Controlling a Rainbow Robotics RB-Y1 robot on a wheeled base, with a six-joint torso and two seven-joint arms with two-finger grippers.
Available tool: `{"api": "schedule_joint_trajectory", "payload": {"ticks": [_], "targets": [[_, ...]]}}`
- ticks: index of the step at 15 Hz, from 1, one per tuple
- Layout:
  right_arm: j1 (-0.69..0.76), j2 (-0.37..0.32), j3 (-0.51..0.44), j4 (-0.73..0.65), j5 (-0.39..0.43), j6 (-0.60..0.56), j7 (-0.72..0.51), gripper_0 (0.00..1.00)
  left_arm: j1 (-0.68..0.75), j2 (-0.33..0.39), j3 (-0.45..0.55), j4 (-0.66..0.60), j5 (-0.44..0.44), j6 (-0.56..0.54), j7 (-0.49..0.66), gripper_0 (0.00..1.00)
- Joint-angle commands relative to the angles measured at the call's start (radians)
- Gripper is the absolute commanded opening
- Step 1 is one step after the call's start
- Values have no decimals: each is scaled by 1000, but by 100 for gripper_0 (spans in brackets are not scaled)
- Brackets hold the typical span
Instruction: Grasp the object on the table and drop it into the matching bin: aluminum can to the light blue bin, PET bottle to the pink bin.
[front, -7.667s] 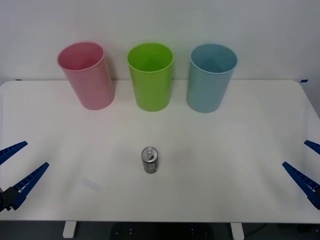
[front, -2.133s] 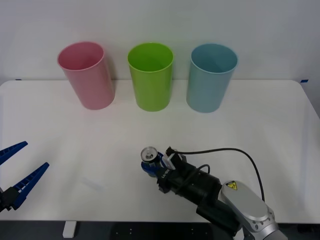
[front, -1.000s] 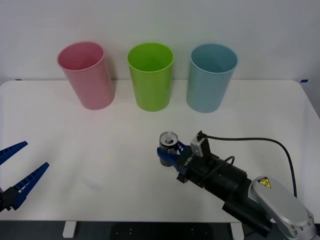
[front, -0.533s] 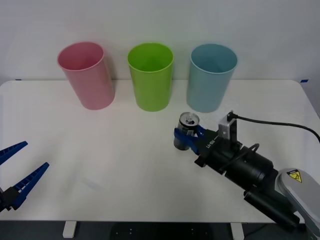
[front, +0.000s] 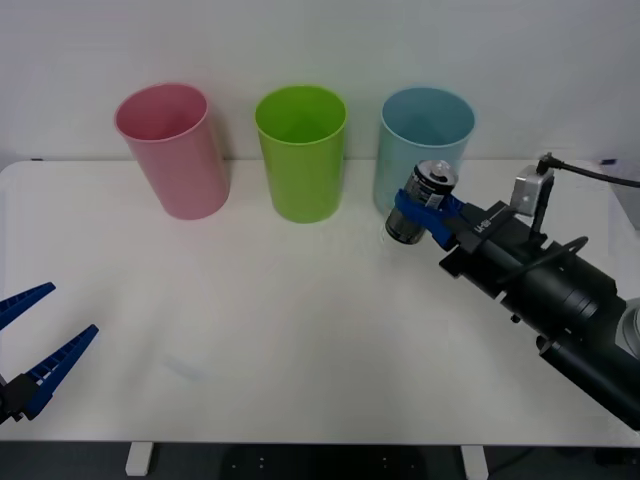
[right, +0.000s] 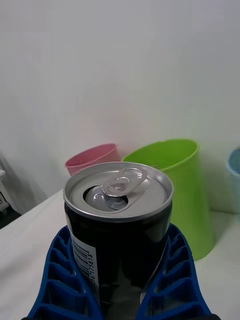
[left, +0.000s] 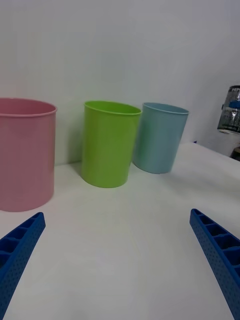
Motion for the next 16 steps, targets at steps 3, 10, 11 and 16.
{"api": "schedule_joint_trajectory", "payload": {"ticks": [3, 10, 11, 16], "targets": [[-99, -67, -73, 10, 19, -6, -126, 0, 0, 0, 0, 0, 0, 0, 0, 100], [-349, -82, -97, 259, 45, -45, -112, 0, 0, 0, 0, 0, 0, 0, 0, 100], [-386, -78, -97, 305, 55, -45, -111, 0, 0, 0, 0, 0, 0, 0, 0, 100], [-524, -38, -116, 474, 125, -42, -97, 0, 0, 0, 0, 0, 0, 0, 0, 100]]}}
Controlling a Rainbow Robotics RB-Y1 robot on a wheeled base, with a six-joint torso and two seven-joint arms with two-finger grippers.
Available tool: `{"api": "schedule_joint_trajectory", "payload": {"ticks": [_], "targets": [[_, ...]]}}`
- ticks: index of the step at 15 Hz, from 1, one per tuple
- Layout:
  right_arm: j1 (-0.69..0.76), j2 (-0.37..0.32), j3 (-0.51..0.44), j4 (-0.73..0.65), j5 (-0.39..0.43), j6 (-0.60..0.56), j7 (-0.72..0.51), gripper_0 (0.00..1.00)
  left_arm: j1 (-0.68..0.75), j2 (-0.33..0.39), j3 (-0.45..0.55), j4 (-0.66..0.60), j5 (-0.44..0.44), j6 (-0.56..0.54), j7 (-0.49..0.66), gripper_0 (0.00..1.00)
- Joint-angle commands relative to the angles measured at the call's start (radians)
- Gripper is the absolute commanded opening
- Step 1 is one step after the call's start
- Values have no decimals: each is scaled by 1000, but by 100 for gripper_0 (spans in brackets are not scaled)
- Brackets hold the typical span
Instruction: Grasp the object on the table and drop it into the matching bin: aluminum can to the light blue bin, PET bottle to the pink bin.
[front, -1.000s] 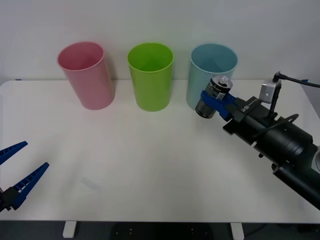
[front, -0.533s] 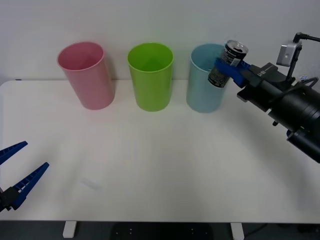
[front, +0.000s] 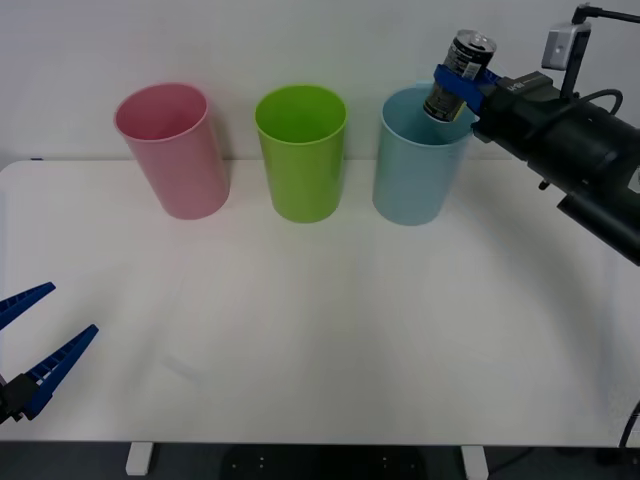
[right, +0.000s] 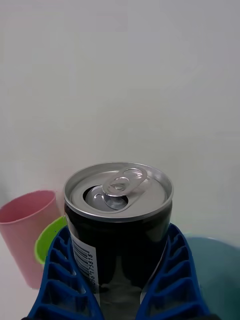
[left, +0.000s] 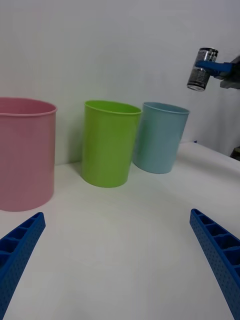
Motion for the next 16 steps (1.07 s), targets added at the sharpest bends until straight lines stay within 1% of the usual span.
{"api": "schedule_joint_trajectory", "payload": {"ticks": [1, 6, 9, 10, 14, 15, 16], "targets": [[-73, 25, -9, 99, 36, 4, 10, 2, 0, 0, 0, 0, 0, 0, 0, 100], [-190, 65, -13, 268, 109, 49, 33, 3, 0, 0, 0, 0, 0, 0, 0, 100], [-251, 86, -13, 369, 129, 84, 48, 3, 0, 0, 0, 0, 0, 0, 0, 100], [-262, 91, -13, 389, 130, 87, 56, 3, 0, 0, 0, 0, 0, 0, 0, 100], [-263, 91, -13, 392, 130, 89, 68, 4, 0, 0, 0, 0, 0, 0, 0, 100], [-263, 91, -13, 392, 130, 89, 72, 8, 0, 0, 0, 0, 0, 0, 0, 100], [-263, 91, -13, 392, 130, 89, 75, 14, 0, 0, 0, 0, 0, 0, 0, 100]]}}
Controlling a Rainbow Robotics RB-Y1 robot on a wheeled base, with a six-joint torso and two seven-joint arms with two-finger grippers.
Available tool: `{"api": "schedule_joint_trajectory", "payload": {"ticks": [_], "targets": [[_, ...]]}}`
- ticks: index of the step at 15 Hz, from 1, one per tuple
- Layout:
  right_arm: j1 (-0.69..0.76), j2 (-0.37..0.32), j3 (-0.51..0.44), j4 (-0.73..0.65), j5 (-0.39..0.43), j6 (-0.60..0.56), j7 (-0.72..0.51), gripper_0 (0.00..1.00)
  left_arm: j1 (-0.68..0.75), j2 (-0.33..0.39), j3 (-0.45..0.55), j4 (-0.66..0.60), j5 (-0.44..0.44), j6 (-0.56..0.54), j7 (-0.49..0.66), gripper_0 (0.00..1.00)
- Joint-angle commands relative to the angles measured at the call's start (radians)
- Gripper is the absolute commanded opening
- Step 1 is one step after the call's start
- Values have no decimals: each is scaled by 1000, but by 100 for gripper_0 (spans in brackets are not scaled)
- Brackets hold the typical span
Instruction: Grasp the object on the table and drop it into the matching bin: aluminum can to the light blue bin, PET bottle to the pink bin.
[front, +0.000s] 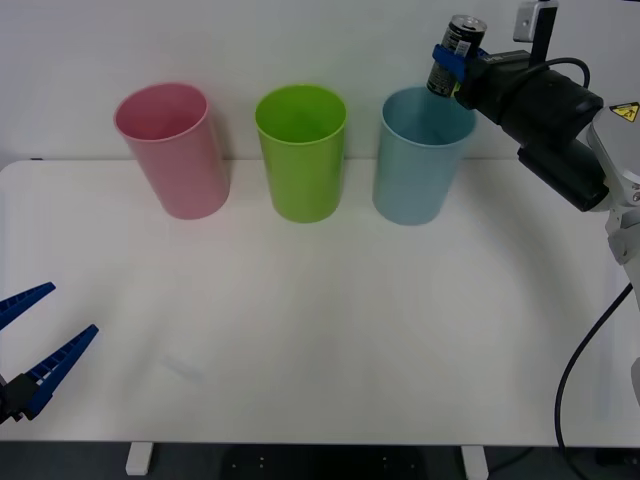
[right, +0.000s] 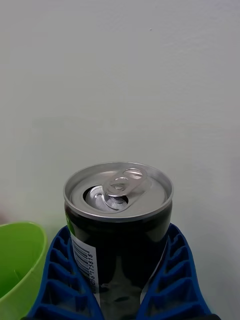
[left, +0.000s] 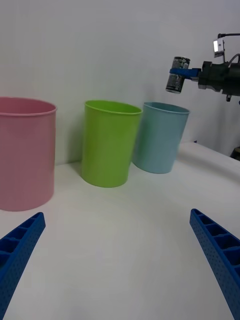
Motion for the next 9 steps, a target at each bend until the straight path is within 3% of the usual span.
{"api": "schedule_joint_trajectory", "payload": {"ticks": [1, 2, 9], "targets": [[0, 0, 0, 0, 0, -2, 13, 61, 0, 0, 0, 0, 0, 0, 0, 100], [-1, 0, 0, -2, -2, -5, 19, 100, 0, 0, 0, 0, 0, 0, 0, 100], [3, 2, 0, -2, -22, -25, 53, 100, 0, 0, 0, 0, 0, 0, 0, 100]]}}
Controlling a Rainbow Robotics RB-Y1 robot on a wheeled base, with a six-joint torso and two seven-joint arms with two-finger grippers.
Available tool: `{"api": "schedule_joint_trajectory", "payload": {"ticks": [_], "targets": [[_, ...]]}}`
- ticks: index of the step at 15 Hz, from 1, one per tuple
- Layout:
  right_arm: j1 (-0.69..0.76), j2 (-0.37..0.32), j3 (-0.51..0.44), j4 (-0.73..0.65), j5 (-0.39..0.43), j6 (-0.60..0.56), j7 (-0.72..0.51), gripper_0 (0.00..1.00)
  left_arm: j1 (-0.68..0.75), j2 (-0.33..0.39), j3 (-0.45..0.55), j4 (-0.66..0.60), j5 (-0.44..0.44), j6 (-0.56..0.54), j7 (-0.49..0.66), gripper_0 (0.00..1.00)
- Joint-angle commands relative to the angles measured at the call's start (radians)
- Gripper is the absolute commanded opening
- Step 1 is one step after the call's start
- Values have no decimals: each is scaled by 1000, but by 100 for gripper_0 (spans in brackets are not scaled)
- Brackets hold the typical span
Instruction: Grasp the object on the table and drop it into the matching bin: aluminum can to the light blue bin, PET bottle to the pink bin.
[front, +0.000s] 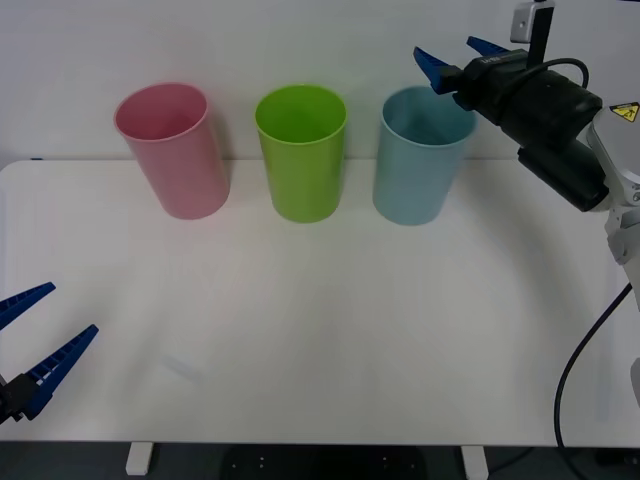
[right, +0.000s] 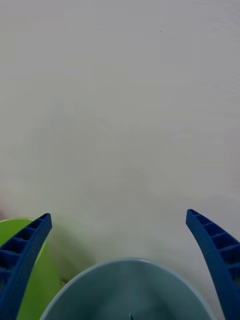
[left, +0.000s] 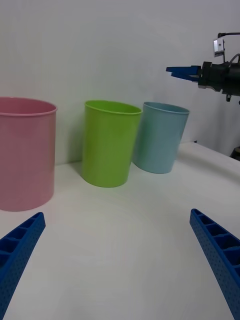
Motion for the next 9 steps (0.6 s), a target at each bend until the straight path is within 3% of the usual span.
{"api": "schedule_joint_trajectory", "payload": {"ticks": [1, 9], "targets": [[9, 0, 0, -8, -20, -19, 13, 100, 0, 0, 0, 0, 0, 0, 0, 100], [218, -4, -4, -267, -35, -29, 15, 100, 0, 0, 0, 0, 0, 0, 0, 100]]}}
